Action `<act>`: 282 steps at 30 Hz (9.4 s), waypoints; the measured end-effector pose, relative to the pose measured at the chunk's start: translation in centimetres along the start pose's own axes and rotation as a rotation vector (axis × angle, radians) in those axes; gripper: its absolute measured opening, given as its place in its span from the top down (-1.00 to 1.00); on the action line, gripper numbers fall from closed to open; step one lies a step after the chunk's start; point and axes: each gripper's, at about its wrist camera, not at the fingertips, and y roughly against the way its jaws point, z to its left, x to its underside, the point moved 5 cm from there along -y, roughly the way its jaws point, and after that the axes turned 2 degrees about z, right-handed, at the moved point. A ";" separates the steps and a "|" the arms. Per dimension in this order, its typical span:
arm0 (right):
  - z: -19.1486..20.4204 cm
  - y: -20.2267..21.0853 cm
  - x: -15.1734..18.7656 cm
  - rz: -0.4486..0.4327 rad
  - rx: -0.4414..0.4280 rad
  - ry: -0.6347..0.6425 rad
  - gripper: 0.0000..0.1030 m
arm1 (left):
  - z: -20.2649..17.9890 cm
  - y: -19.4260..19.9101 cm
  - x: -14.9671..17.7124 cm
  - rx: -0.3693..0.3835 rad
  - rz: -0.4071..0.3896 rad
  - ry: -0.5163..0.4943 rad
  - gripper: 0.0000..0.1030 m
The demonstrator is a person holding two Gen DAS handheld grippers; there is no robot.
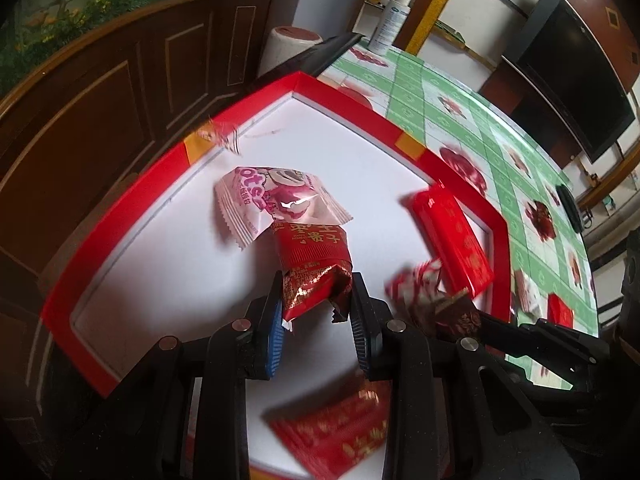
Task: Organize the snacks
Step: 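Open both grippers to drop the two packets into the tray, then move both grippers back toward the remaining snacks on the table, then grasp the white dotted packet with the left gripper while the right grasps the long red bar, then lift both held snacks and carry them toward the white tray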
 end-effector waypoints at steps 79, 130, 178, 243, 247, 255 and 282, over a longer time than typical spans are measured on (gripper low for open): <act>-9.2 9.0 2.0 -0.244 -0.055 -0.189 -0.81 | -7.9 2.4 2.3 -0.008 -0.062 -0.178 -0.21; -27.0 14.0 10.5 -0.217 0.379 -0.502 -0.82 | -26.4 -9.1 4.1 -0.019 0.117 -0.521 -0.30; -21.5 9.5 8.6 -0.141 0.452 -0.175 -0.12 | -21.2 -2.9 10.7 0.119 0.129 -0.548 0.26; -20.9 11.9 8.5 -0.273 0.357 -0.256 -0.10 | -20.4 3.3 7.9 0.272 -0.041 -0.448 0.78; -20.7 11.7 8.5 -0.267 0.356 -0.250 -0.10 | -20.1 3.6 7.7 0.270 -0.047 -0.444 0.78; -19.4 12.1 8.2 -0.284 0.322 -0.241 -0.10 | -19.4 4.1 7.3 0.263 -0.059 -0.426 0.78; -13.3 11.9 6.3 -0.280 0.256 -0.161 -0.10 | -15.1 6.6 5.6 0.252 -0.122 -0.351 0.78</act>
